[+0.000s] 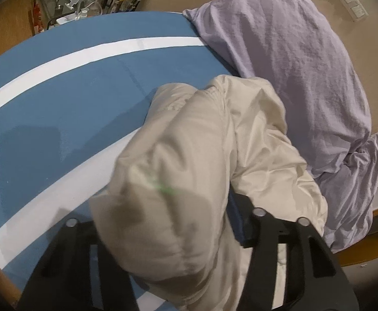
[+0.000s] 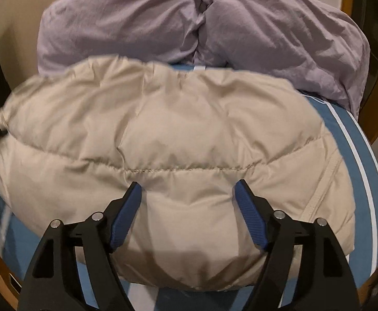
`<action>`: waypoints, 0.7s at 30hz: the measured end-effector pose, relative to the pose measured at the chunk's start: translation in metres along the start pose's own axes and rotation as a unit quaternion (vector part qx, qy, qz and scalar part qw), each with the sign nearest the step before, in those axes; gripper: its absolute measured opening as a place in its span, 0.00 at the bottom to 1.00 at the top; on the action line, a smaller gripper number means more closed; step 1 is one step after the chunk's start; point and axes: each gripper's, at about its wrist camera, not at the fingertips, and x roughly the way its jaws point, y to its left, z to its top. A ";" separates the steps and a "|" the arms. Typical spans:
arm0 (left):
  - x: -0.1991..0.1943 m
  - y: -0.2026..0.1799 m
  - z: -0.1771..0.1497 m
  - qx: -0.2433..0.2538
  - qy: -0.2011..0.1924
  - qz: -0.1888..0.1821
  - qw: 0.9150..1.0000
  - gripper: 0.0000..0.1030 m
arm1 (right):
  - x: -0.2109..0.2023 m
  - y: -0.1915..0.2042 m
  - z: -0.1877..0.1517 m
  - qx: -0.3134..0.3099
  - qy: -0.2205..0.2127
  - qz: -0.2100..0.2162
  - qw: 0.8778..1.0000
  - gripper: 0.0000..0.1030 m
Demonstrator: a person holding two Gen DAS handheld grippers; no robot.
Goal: Fold large clothes
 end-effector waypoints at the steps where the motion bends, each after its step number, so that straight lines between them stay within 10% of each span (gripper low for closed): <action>1: -0.003 -0.002 0.001 0.003 -0.001 -0.009 1.000 0.41 | 0.003 0.002 -0.001 -0.008 0.002 -0.005 1.000 0.77; 11: -0.037 -0.045 0.002 0.037 -0.014 -0.112 0.993 0.29 | 0.020 0.004 -0.011 -0.035 -0.007 -0.014 0.999 0.79; 21: -0.082 -0.141 -0.026 0.134 -0.004 -0.231 0.964 0.28 | 0.026 0.001 -0.014 -0.040 -0.012 -0.011 0.999 0.80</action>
